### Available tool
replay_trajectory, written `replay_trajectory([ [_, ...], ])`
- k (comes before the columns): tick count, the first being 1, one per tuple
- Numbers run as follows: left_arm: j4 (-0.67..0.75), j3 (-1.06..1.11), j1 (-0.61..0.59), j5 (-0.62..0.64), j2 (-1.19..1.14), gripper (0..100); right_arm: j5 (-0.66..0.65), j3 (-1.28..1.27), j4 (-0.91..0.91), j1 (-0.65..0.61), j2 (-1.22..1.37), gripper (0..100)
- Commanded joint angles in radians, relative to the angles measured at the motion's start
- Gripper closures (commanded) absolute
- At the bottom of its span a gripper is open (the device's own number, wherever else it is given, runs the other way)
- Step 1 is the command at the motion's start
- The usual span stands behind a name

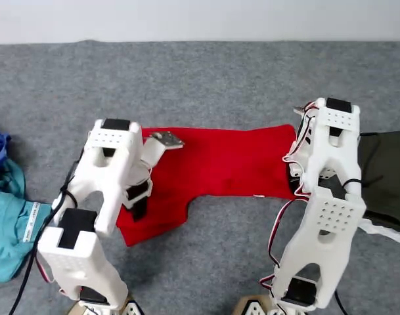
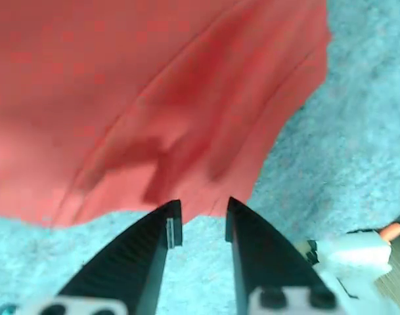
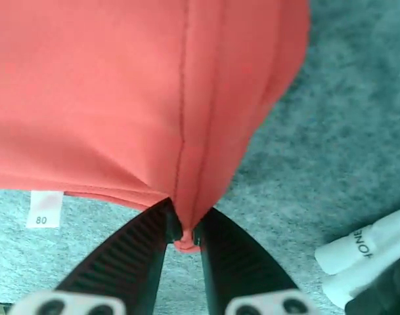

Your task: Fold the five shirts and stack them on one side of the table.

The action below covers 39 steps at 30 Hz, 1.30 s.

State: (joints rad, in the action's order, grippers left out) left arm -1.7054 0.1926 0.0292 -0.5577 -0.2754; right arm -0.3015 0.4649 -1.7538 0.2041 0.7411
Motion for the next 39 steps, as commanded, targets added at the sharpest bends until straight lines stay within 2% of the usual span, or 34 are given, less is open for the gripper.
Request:
replay_trajectory([
  [1, -0.044, -0.065, -0.051, 0.006, 0.020, 89, -0.011, 0.023, -0.042, 0.013, -0.081, 98.8],
  [6, -0.031, -0.044, -0.057, 0.005, 0.008, 89, -0.011, 0.023, -0.042, 0.013, -0.081, 98.8],
  [25, 0.199, 0.160, -0.052, 0.009, 0.008, 87, -0.011, 0.021, -0.044, 0.013, -0.081, 98.8],
  [29, 0.178, 0.120, -0.052, 0.012, 0.009, 87, -0.011, 0.021, -0.044, 0.013, -0.081, 98.8],
  [35, 0.040, 0.013, -0.054, 0.006, 0.009, 86, -0.011, 0.021, -0.044, 0.015, -0.081, 98.8],
  [39, 0.035, 0.013, -0.052, 0.003, 0.006, 86, -0.011, 0.021, -0.044, 0.015, -0.081, 98.8],
])
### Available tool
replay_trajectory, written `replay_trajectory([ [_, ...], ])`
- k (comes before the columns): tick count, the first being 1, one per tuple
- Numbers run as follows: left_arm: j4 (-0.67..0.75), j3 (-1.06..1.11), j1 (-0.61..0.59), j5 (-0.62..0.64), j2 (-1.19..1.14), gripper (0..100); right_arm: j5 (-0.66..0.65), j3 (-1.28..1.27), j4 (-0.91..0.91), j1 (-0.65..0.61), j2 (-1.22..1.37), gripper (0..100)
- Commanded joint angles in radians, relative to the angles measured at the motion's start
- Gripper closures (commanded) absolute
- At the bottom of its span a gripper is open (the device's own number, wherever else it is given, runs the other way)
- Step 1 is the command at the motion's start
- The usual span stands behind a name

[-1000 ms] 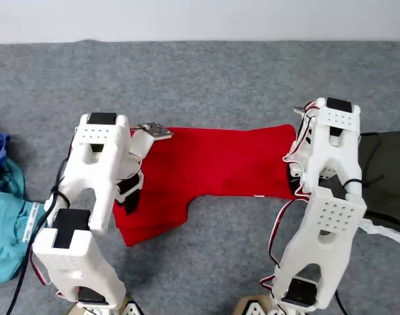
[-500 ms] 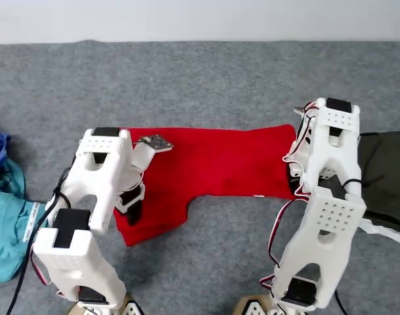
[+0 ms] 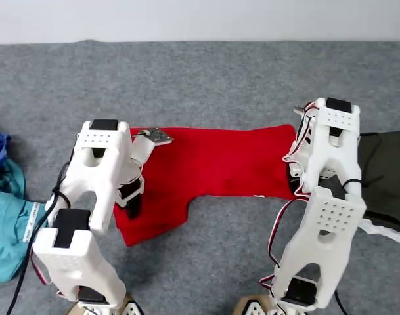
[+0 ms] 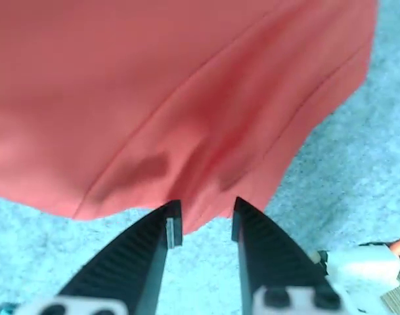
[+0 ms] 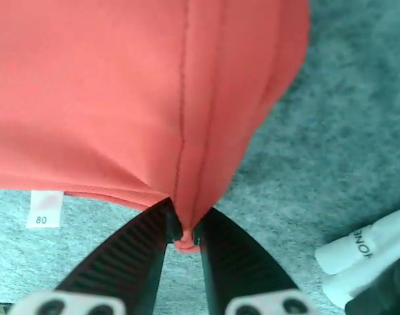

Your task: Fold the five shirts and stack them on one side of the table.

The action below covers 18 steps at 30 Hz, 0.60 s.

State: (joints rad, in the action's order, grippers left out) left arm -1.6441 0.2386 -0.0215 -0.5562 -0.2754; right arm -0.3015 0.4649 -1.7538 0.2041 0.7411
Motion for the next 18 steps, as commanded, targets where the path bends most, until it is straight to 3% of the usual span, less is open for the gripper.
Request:
replay_trajectory([
  [1, -0.025, -0.031, -0.002, -0.008, 0.006, 86, -0.011, 0.021, -0.044, 0.015, -0.081, 98.8],
  [10, 0.034, -0.024, 0.006, -0.012, -0.161, 87, -0.011, 0.021, -0.044, 0.015, -0.081, 98.8],
  [15, 0.026, -0.030, 0.006, -0.018, -0.170, 99, -0.025, 0.021, -0.044, 0.015, -0.081, 98.8],
  [18, -0.023, -0.059, 0.006, -0.018, -0.167, 99, -0.032, 0.021, -0.044, 0.015, -0.084, 98.8],
])
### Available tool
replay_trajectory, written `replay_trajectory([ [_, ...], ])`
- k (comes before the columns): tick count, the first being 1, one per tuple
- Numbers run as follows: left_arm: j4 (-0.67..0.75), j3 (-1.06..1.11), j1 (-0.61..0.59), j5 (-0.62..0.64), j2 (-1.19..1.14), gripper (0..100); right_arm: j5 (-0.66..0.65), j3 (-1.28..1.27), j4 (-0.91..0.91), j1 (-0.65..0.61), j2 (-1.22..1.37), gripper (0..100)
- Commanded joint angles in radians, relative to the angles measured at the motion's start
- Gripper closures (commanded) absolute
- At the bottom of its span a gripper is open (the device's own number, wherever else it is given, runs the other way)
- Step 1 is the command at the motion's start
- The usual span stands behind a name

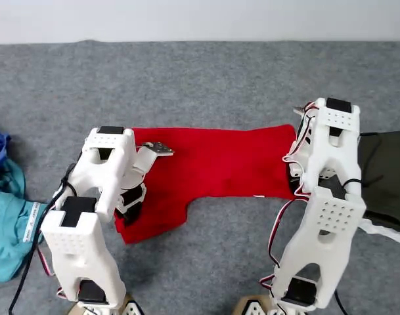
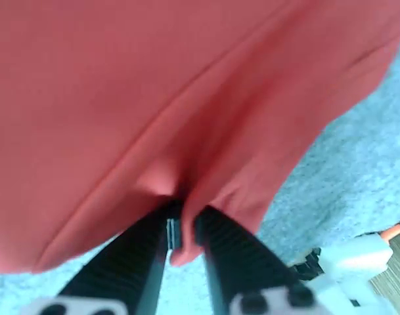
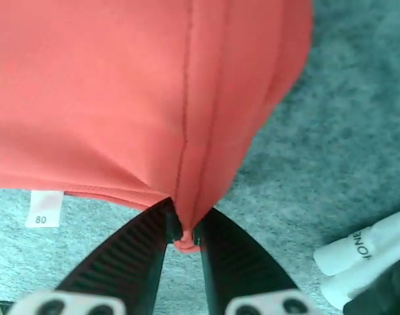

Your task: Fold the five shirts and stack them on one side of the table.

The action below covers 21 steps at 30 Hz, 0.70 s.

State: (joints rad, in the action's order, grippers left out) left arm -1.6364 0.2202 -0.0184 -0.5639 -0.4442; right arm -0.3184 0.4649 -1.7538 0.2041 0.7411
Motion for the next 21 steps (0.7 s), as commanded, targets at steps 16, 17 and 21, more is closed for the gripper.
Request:
replay_trajectory([
  [16, -0.118, -0.107, -0.005, -0.003, 0.505, 100, -0.058, 0.021, -0.044, 0.012, -0.417, 98.8],
  [17, -0.118, -0.105, -0.005, -0.003, 0.517, 100, -0.064, 0.021, -0.044, 0.012, -0.433, 98.8],
  [21, -0.118, -0.036, 0.041, -0.008, 0.523, 99, -0.092, 0.021, -0.044, 0.005, -0.450, 98.8],
])
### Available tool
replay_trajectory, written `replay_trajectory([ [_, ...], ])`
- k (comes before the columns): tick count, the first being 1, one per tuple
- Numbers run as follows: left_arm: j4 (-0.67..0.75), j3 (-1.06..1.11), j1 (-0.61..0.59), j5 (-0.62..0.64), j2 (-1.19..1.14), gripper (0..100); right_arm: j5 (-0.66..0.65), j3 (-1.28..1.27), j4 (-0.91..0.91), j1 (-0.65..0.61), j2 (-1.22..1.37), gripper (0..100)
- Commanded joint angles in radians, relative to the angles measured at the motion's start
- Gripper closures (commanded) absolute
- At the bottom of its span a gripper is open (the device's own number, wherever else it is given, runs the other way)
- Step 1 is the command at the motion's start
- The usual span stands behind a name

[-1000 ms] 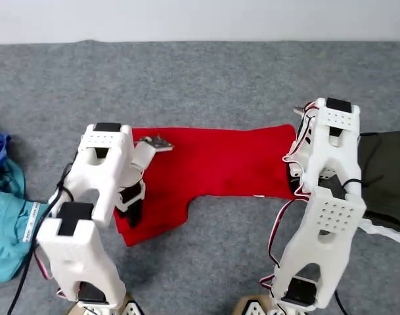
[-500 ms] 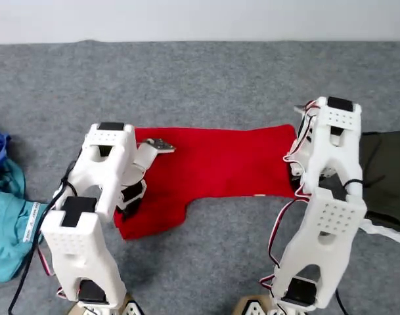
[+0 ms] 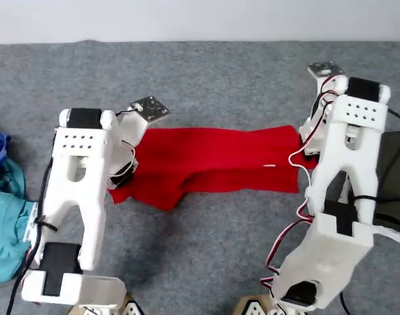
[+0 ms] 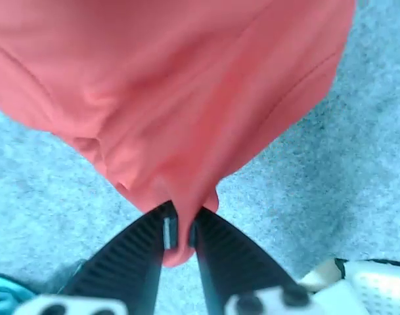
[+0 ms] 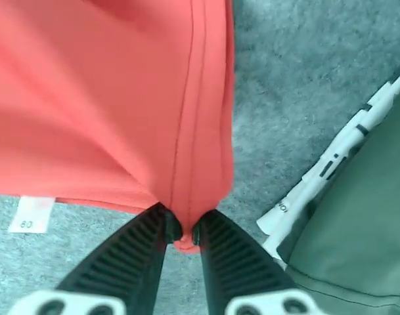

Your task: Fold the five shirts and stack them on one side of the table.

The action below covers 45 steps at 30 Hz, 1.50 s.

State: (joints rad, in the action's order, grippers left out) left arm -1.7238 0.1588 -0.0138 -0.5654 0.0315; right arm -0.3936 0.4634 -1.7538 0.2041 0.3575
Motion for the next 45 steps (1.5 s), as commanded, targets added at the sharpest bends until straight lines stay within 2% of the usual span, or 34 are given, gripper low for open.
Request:
replay_trajectory([
  [1, -0.031, 0.053, 0.055, -0.008, 0.048, 98, -0.017, 0.023, -0.044, 0.005, -0.065, 98.8],
  [6, -0.018, 0.163, 0.123, -0.002, 0.048, 86, -0.017, 0.023, -0.044, 0.007, -0.041, 98.8],
  [14, 0.026, 0.182, 0.124, -0.006, 0.046, 93, -0.017, 0.023, -0.044, 0.007, -0.018, 98.8],
  [18, 0.025, 0.183, 0.121, -0.003, 0.023, 92, -0.017, 0.023, -0.044, 0.007, -0.018, 98.8],
  [22, 0.028, 0.183, 0.130, 0.052, -0.098, 86, -0.017, 0.023, -0.044, 0.007, -0.016, 98.8],
  [26, 0.029, 0.176, 0.169, 0.074, -0.212, 86, -0.017, 0.023, -0.044, 0.007, -0.016, 98.8],
  [31, 0.054, 0.171, 0.190, 0.091, -0.224, 87, -0.017, 0.021, -0.044, 0.007, -0.016, 98.8],
  [36, 0.157, 0.211, 0.167, 0.112, -0.230, 87, -0.017, 0.021, -0.044, 0.007, -0.016, 98.8],
  [39, 0.198, 0.243, 0.170, 0.112, -0.230, 92, -0.017, 0.021, -0.044, 0.007, -0.016, 98.8],
  [42, 0.181, 0.234, 0.175, 0.107, -0.219, 100, -0.017, 0.021, -0.044, 0.008, -0.016, 98.8],
  [45, 0.115, 0.170, 0.169, 0.107, -0.219, 99, -0.017, 0.021, -0.044, 0.007, -0.016, 98.8],
])
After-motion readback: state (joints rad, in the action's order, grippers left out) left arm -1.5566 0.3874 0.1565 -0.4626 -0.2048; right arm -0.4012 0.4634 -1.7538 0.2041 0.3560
